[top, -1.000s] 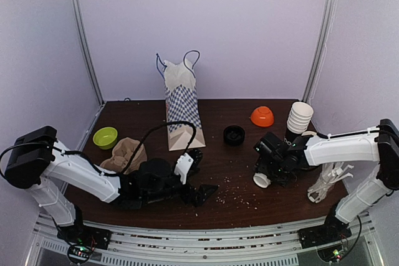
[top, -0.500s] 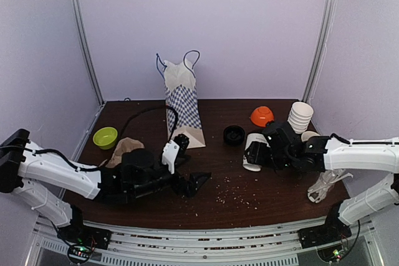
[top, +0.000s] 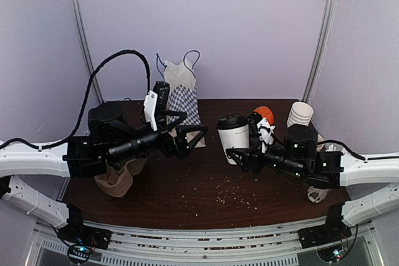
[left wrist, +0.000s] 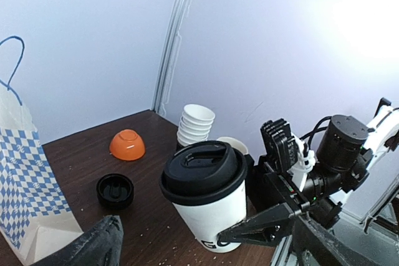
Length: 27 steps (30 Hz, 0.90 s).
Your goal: Pack the takeout coffee
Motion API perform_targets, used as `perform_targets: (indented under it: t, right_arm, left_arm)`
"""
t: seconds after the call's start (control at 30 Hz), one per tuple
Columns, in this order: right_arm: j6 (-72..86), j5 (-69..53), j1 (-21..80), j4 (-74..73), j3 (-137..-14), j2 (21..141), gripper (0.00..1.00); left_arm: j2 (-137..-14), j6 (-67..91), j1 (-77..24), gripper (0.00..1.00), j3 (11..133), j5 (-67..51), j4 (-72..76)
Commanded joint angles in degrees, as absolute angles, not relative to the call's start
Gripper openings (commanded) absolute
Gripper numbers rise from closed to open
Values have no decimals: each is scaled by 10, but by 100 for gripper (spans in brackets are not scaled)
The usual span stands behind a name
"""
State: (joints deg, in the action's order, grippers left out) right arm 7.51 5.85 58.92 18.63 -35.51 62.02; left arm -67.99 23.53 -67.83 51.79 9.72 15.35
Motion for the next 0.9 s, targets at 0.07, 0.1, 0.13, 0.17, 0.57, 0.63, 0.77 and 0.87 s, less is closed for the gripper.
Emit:
perform_targets:
  t: [0.07,0.1,0.13,0.17,0.57,0.63,0.77,0.87]
  right_arm:
    - [-21,-29,600,267,-355,578,70]
    - [-24,-37,603,268,-357,573,70]
    - [-24,-46,606,270,-358,568,71]
    - [-25,-55,608,269,-362,567,71]
    - [-17,-82,642,276,-377,570,71]
    - [-17,-80,647,279,-379,573,71]
    - [-17,-79,656,283,-380,580,71]
    - [-17,-78,661,288,-382,586,71]
  left_arm:
    - [-682,275,-654,98,564,-31,120]
    - [-688,275,-653,98,571,-41,115]
    - [-693,273,-652,98,580,-47,107]
    - [-697,271,-651,98,589,-57,100]
    - [-754,256,-650,98,632,-142,86]
    - [-759,257,-650,98,633,-142,88]
    - [-771,260,-650,98,637,-150,91]
    - [-780,262,-650,98,639,-163,100]
